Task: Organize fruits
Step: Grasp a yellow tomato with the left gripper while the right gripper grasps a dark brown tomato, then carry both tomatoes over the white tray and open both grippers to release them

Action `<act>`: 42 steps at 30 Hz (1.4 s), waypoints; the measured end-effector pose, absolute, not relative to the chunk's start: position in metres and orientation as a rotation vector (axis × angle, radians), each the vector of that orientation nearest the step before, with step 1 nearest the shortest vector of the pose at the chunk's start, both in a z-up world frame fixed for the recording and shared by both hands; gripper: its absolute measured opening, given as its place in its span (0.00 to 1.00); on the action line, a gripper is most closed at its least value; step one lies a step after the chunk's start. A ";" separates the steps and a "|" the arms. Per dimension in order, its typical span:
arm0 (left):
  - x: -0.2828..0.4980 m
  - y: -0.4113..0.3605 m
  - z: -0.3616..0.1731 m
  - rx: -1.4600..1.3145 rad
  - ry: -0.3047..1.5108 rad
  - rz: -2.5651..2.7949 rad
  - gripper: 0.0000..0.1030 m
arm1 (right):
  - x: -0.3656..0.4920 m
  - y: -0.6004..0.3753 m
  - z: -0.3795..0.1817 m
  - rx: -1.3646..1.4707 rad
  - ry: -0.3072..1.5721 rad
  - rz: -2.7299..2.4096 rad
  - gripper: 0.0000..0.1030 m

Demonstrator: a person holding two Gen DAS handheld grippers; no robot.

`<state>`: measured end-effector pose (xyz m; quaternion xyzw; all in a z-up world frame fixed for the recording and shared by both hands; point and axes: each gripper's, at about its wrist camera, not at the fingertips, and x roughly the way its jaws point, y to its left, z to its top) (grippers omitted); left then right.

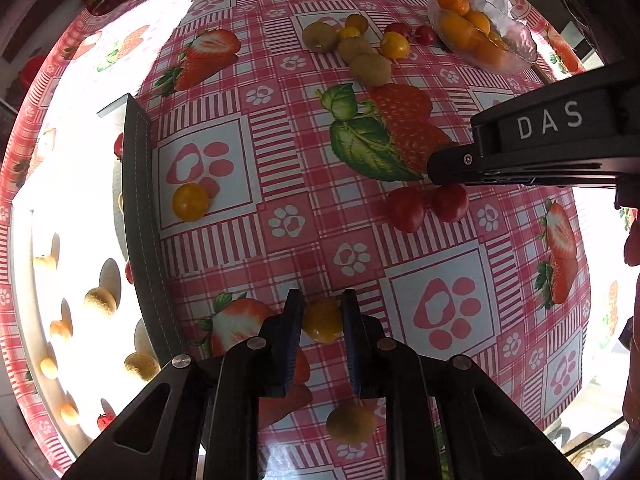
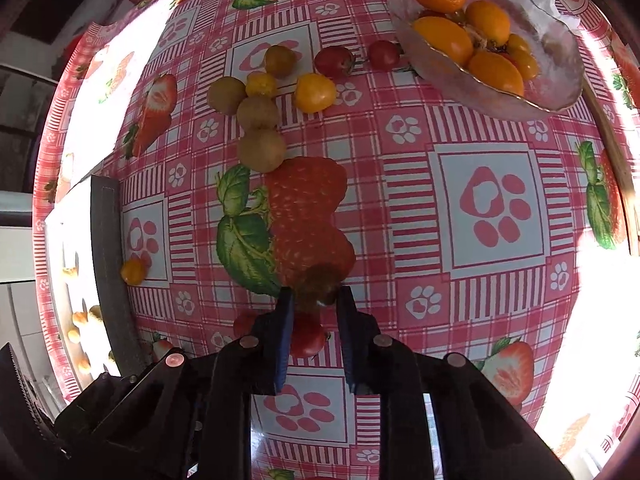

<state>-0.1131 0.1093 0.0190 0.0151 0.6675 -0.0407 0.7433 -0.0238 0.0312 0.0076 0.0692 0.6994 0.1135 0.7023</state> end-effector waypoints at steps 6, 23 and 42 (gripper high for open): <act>-0.115 0.128 0.027 -0.107 1.471 -0.136 0.21 | -0.032 0.018 0.018 0.186 1.543 0.268 0.23; -0.143 0.177 0.073 -0.182 1.412 -0.137 0.21 | -0.057 0.011 0.039 0.210 1.549 0.308 0.23; -0.173 0.285 0.077 -0.265 1.351 0.129 0.21 | -0.068 0.126 0.059 0.057 1.537 0.503 0.23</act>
